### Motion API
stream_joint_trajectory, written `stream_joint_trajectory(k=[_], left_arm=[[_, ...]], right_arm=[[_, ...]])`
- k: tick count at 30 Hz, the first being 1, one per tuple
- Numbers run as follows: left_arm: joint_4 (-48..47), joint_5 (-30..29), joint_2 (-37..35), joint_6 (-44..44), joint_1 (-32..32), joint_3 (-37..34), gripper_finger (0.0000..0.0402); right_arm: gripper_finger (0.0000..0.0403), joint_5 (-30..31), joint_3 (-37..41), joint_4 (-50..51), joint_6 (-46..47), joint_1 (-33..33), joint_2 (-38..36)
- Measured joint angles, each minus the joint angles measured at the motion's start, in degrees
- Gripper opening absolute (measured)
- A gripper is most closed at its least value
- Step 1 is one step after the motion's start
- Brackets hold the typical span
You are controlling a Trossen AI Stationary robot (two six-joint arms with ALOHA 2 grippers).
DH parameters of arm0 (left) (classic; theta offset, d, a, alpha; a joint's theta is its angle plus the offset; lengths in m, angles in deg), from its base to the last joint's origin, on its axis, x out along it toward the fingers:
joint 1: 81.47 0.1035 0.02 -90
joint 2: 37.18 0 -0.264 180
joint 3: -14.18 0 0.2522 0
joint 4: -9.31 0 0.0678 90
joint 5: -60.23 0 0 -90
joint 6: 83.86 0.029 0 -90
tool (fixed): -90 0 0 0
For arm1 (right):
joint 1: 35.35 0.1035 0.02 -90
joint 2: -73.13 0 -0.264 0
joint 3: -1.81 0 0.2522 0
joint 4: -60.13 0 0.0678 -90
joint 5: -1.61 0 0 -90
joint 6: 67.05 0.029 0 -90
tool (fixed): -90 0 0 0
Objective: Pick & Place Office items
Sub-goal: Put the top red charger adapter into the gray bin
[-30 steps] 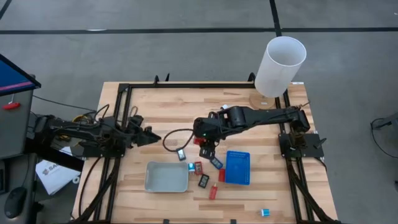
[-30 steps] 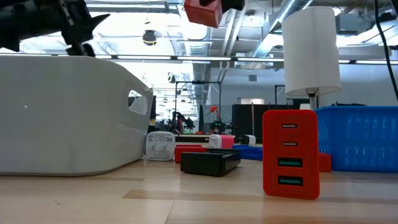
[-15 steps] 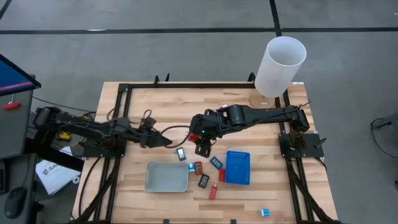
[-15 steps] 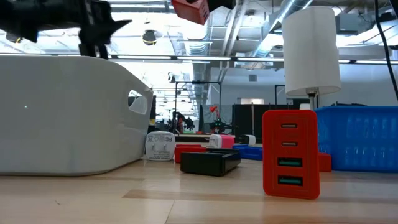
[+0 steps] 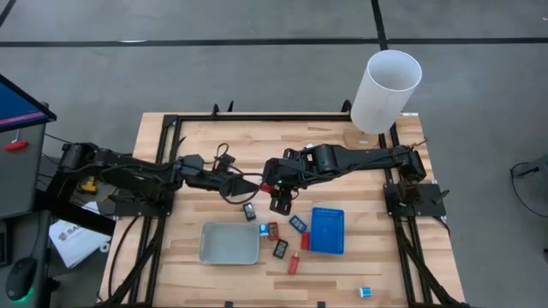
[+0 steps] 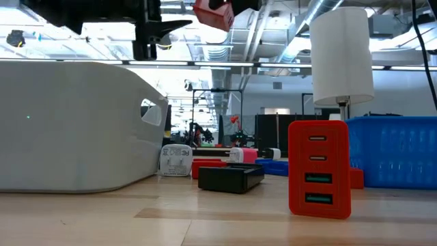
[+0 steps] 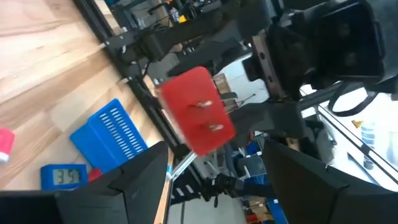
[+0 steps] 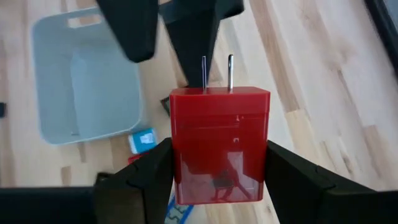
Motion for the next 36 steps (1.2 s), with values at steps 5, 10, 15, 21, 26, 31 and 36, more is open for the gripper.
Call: stream_joint_trajectory(k=[5, 10, 15, 21, 26, 31, 36], left_arm=[[-0.26, -0.04, 2.27, 0.02, 0.33, 1.64, 0.0260], [-0.89, -0.08, 4.92, -0.01, 0.33, 3.42, 0.0260], [-0.75, -1.03, 6.71, -0.17, 0.33, 4.28, 0.0260], [-2.15, -1.21, 6.83, -1.49, 0.33, 4.46, 0.0232], [-2.95, -1.26, 6.83, -1.85, 0.33, 4.46, 0.0191], [-3.42, -1.44, 6.79, -2.92, 0.43, 4.46, 0.0155], [-3.55, -1.19, 6.79, -3.74, 1.58, 4.46, 0.0147]], right_arm=[[0.0208, 0.06, 0.40, -0.10, -0.26, 0.00, 0.09], [0.0208, 0.26, 0.47, -0.23, -1.31, 0.22, 1.12], [0.0208, 0.51, 0.36, -0.35, -1.80, 0.22, 1.64], [0.0208, 0.49, 0.44, -1.02, -2.27, 0.22, 1.88], [0.0208, 0.84, 0.44, -1.45, -2.36, 0.15, 1.90], [0.0208, 1.78, 0.48, -1.80, -2.59, 0.15, 1.90], [0.0208, 3.11, 0.48, -1.97, -2.58, 0.15, 1.90]])
